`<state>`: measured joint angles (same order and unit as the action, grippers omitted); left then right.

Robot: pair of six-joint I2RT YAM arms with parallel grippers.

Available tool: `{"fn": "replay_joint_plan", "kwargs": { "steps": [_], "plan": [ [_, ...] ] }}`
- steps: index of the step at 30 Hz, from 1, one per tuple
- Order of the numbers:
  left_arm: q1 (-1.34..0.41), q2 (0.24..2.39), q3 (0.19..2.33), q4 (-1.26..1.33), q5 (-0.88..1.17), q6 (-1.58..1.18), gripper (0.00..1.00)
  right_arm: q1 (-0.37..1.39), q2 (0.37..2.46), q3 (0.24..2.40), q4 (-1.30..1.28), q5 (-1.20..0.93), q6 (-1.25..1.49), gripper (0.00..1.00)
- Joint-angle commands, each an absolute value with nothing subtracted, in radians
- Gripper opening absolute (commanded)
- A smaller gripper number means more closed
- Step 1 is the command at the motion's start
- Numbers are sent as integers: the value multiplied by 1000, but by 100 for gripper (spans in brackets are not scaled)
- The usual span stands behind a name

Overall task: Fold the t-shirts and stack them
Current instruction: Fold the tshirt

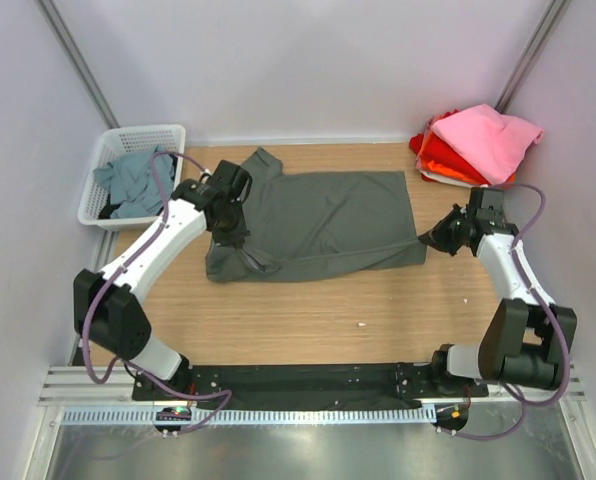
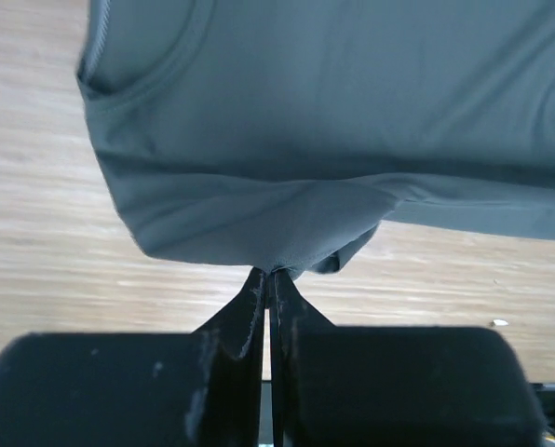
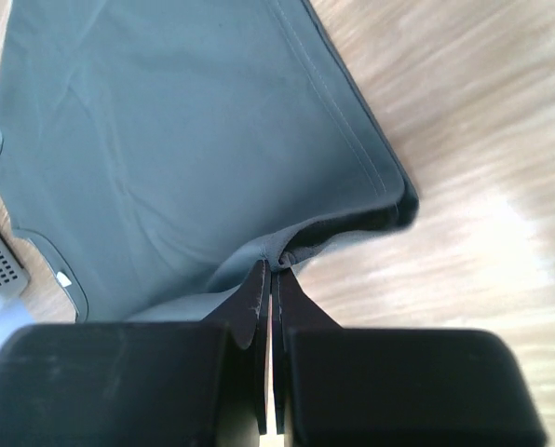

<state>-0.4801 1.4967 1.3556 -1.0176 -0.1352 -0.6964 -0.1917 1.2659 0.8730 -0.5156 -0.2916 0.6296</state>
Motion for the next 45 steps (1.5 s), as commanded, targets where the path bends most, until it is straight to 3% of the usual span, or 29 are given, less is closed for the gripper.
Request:
{"fn": "replay_joint_plan", "kwargs": {
  "steps": [1,17,22,24,25,26,28,29,32,37,38,42,45],
  "plan": [
    [-442,1583,1481,-1049,-123,-569,0,-190,1359,954,-453,-313,612,1],
    [-368,1868,1782,-1150,-158,-463,0,-161,1565,1111,-414,-287,623,1],
    [-325,2043,1942,-1195,-152,-433,0,-160,1681,1167,-394,-278,637,1],
    [-305,2117,2062,-1233,-156,-420,7,-160,1724,1208,-384,-285,650,1],
    [-298,2193,2106,-1247,-163,-413,27,-158,1762,1225,-388,-279,653,6],
    [-290,2230,2158,-1265,-176,-411,37,-155,1781,1264,-402,-269,650,40],
    [-270,2301,2319,-1316,-208,-410,61,-156,1814,1301,-419,-252,638,65],
    [-261,2345,2377,-1343,-222,-413,66,-156,1815,1330,-455,-233,634,76],
    [-252,2297,2487,-1396,-259,-425,76,-155,1738,1307,-475,-186,609,83],
    [-270,1960,2040,-1217,-279,-506,78,-152,1560,1174,-476,-146,595,85],
    [-278,1898,1850,-1175,-270,-524,79,-149,1513,1110,-468,-155,595,85],
    [-279,1563,1419,-924,-128,-664,80,-147,1410,936,-433,-196,614,85],
    [-279,1453,1186,-791,-71,-728,83,-147,1375,841,-407,-196,617,84]
  ]
}}
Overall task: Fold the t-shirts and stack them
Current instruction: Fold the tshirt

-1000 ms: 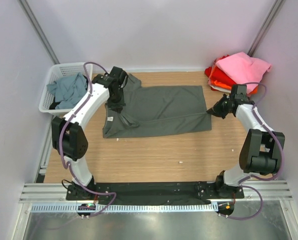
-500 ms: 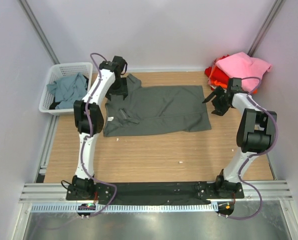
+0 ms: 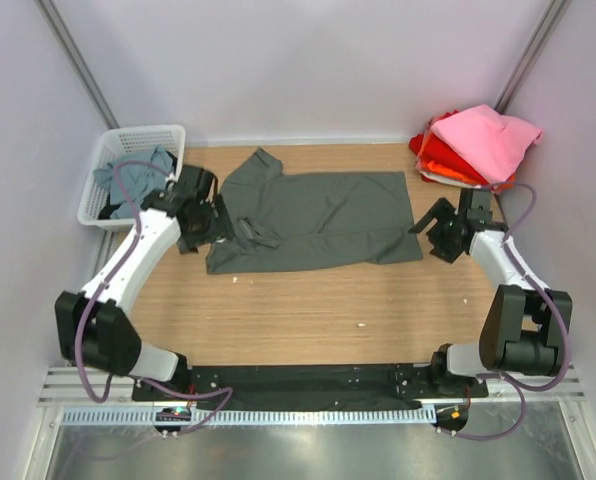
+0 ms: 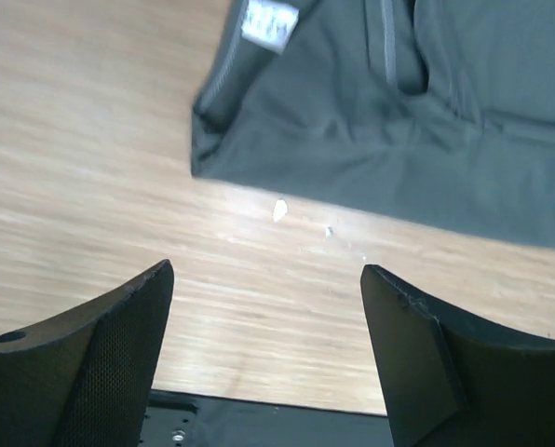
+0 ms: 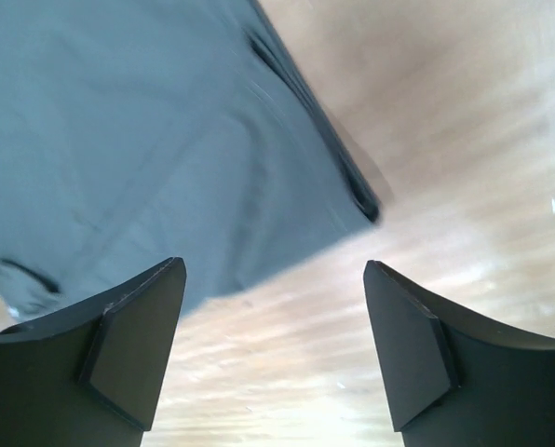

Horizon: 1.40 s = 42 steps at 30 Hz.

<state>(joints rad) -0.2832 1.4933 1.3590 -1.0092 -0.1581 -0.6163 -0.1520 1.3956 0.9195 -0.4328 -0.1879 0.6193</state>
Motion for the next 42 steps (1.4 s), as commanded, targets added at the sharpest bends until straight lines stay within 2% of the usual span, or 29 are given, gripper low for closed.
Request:
{"fn": "replay_joint_plan", "kwargs": {
  "steps": [1,5,11,18,21,24,26,27,28,30,31,36,38,42],
  "plan": [
    [-279,1406,1139,-760,-51,-764,83,-147,1368,825,-399,-205,617,82],
    [-278,1384,990,-672,-64,-793,84,-147,1391,781,-359,-222,623,77],
    [-275,1482,943,-634,-126,-799,84,-149,1477,796,-316,-221,620,73],
    [-261,1577,946,-548,-163,-810,82,-150,1574,807,-270,-221,620,64],
    [-256,1624,968,-548,-196,-801,81,-153,1594,811,-258,-222,620,57],
    [-239,1677,989,-546,-183,-793,79,-155,1605,811,-249,-219,621,42],
    [-235,1687,997,-542,-183,-788,70,-155,1612,811,-242,-221,620,25],
    [-232,1687,1000,-540,-186,-785,60,-155,1615,810,-241,-224,617,20],
    [-230,1689,1002,-537,-186,-782,39,-155,1617,808,-239,-224,617,13],
    [-230,1686,1014,-535,-184,-766,21,-153,1615,804,-242,-225,614,10],
    [-230,1674,1017,-537,-187,-756,0,-153,1605,799,-248,-221,611,10],
    [-230,1568,999,-595,-207,-755,0,-163,1530,784,-307,-180,604,7],
    [-230,1525,977,-635,-207,-759,0,-175,1503,773,-342,-164,606,2],
    [-230,1392,940,-701,-192,-762,0,-183,1407,738,-377,-153,615,1]
  ]
}}
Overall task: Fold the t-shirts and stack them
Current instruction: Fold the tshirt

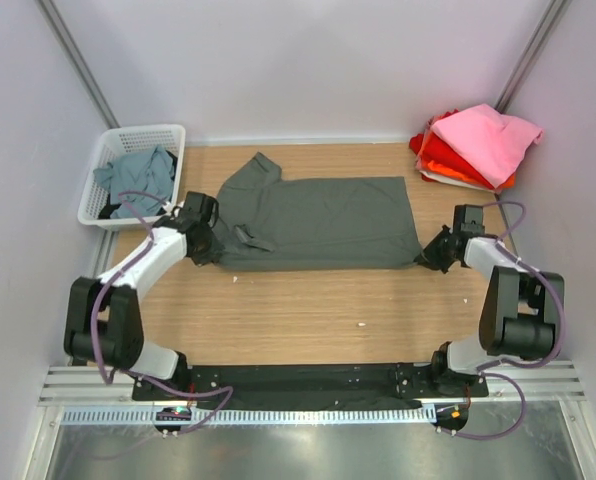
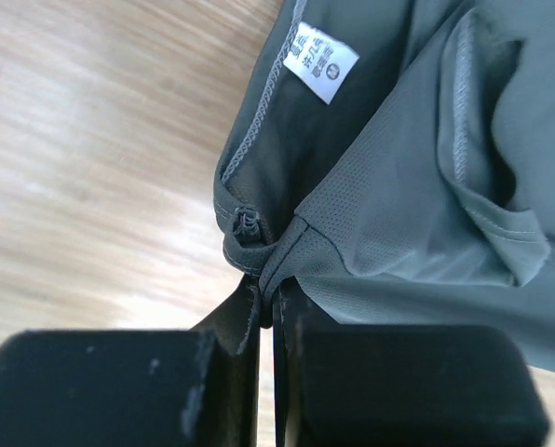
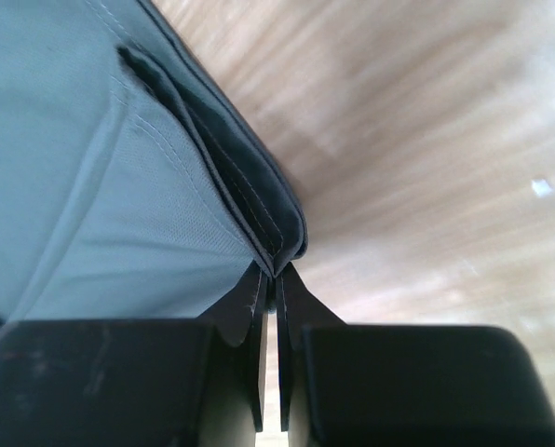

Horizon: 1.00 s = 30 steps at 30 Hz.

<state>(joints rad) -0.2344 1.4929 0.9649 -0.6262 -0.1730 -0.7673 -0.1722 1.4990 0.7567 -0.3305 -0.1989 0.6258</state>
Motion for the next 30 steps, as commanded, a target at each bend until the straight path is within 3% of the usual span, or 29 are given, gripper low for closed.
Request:
{"fn": "replay_joint_plan", "kwargs": {
  "steps": [1,6,9,12,13,15,19,21,24,26,30],
  "plan": [
    [-230,1370,930,-710,-190,-764,0,-183,1387,727,-380,-153,621,1],
    [-230,1284,848,-750,-138,-793,0,-181,1295,657,-402,-161,640,2],
    [-230,1233,804,-779,-92,-808,9,-183,1233,626,-426,-167,638,11],
    [-230,1151,787,-839,-40,-824,41,-181,1160,626,-478,-164,629,66],
    [-230,1119,790,-851,-32,-824,60,-183,1140,632,-494,-144,624,88],
    [-230,1046,824,-862,-41,-795,76,-183,1097,667,-529,-129,608,98],
    [-230,1078,970,-773,-109,-724,82,-173,1083,768,-471,-175,574,99],
    [-230,1221,1055,-720,-121,-677,82,-158,1127,816,-454,-166,560,99],
    [-229,1492,1273,-667,-146,-576,76,-118,1227,917,-456,-134,542,99],
    [-210,1700,1461,-635,-115,-528,65,-95,1264,963,-457,-135,537,99],
    [-131,1999,1806,-562,84,-448,64,-52,1302,1000,-488,-140,519,99]
  ]
}}
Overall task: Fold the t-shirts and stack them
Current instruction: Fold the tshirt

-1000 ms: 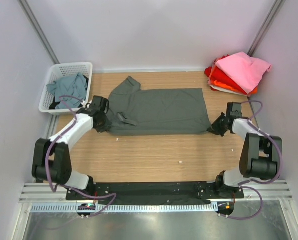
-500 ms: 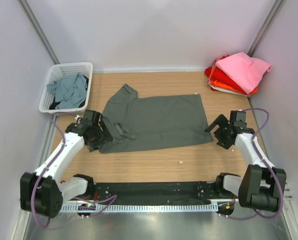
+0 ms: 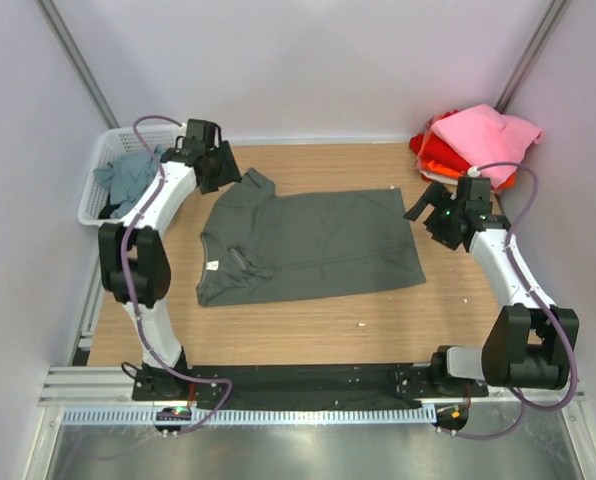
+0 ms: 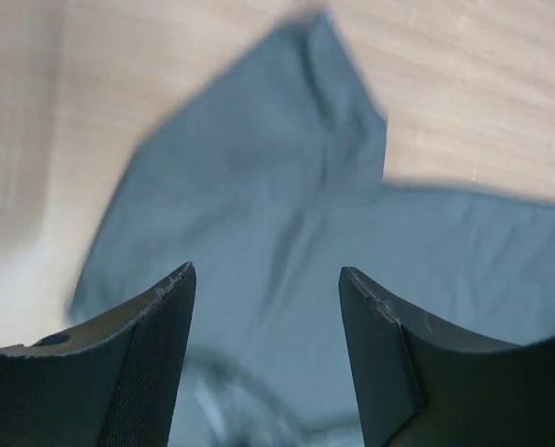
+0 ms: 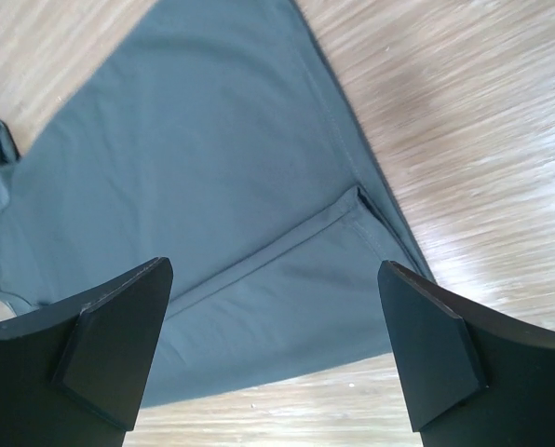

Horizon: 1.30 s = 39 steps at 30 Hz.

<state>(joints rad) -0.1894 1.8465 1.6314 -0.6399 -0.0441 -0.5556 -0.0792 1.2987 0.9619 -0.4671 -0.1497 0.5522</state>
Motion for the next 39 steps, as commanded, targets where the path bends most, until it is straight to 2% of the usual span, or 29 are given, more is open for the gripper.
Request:
{"fn": "replay_joint_plan", "kwargs": {
  "steps": [1,6,8,16,19,20,22,23,24,25,26,27,32,36,39],
  "plan": [
    [-124,2069,1872,-558,153,-415,64,-38,1296,1003,-495,-130,511,99],
    [-121,2443,2387,-699,210,-309,65,0,1270,989,-514,-149,488,99],
    [-123,2566,2485,-755,221,-270,67,0,1266,991,-525,-149,480,99],
    [-121,2625,2430,-624,290,-270,71,35,1284,992,-505,-135,482,99],
    [-126,2641,2431,-604,253,-288,64,37,1304,1003,-500,-129,480,99],
    [-127,2645,2431,-597,247,-291,56,37,1310,1005,-499,-121,480,99],
    [-135,2649,2422,-578,252,-295,48,37,1328,1006,-482,-114,483,99],
    [-138,2649,2419,-575,253,-295,39,37,1336,1008,-474,-106,485,99],
    [-146,2654,2421,-574,252,-296,35,37,1347,1011,-460,-101,488,99],
    [-146,2651,2421,-574,253,-296,29,37,1382,1026,-453,-97,491,99],
    [-149,2648,2421,-574,253,-302,10,37,1402,1037,-443,-104,500,99],
    [-147,2631,2413,-574,252,-314,2,37,1432,1073,-434,-109,503,99],
    [-147,2522,2309,-523,249,-411,0,37,1665,1288,-452,-75,511,98],
    [-152,2381,2001,-295,293,-565,0,37,1900,1575,-547,-5,499,91],
    [-158,2344,1820,-128,314,-609,0,37,1997,1720,-600,55,491,87]
  ]
}}
